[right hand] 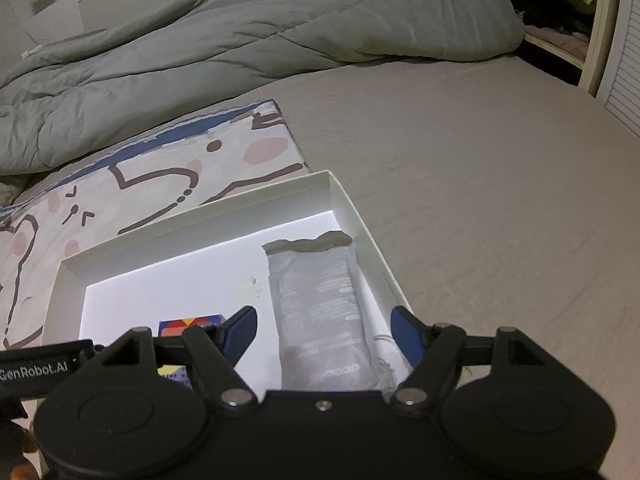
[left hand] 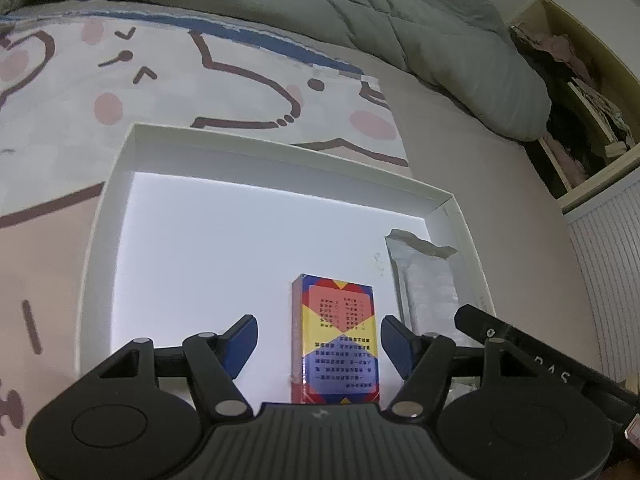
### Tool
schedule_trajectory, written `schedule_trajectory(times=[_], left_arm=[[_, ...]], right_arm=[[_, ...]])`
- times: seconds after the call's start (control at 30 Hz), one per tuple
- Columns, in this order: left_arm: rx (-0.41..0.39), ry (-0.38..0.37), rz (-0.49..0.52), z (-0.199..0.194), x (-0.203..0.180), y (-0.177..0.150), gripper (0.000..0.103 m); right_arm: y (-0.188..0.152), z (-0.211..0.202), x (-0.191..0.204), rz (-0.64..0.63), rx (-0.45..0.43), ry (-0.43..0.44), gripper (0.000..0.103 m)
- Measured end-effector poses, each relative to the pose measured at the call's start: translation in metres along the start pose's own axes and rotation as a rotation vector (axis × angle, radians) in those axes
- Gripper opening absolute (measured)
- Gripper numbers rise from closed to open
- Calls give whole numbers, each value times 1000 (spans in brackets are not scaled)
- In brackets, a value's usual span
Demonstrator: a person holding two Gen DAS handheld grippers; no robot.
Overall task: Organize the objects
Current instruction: 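Lower the card box and packet into the box and open both tools, then raise both open tools above the white box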
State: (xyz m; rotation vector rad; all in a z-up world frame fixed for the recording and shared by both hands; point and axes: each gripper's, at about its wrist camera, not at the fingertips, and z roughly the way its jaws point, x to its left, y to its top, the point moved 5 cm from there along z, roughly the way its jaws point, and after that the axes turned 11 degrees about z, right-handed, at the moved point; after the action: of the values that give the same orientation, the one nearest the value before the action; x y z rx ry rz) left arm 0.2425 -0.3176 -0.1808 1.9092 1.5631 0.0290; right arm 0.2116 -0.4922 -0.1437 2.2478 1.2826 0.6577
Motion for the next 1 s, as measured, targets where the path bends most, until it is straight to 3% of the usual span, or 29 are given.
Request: schedule_trajectory(times=[1.0], left_arm=[[-80,148,254,-117,4,-8,69]], right_arm=[[-15,-99,28,-66,-109,64,82]])
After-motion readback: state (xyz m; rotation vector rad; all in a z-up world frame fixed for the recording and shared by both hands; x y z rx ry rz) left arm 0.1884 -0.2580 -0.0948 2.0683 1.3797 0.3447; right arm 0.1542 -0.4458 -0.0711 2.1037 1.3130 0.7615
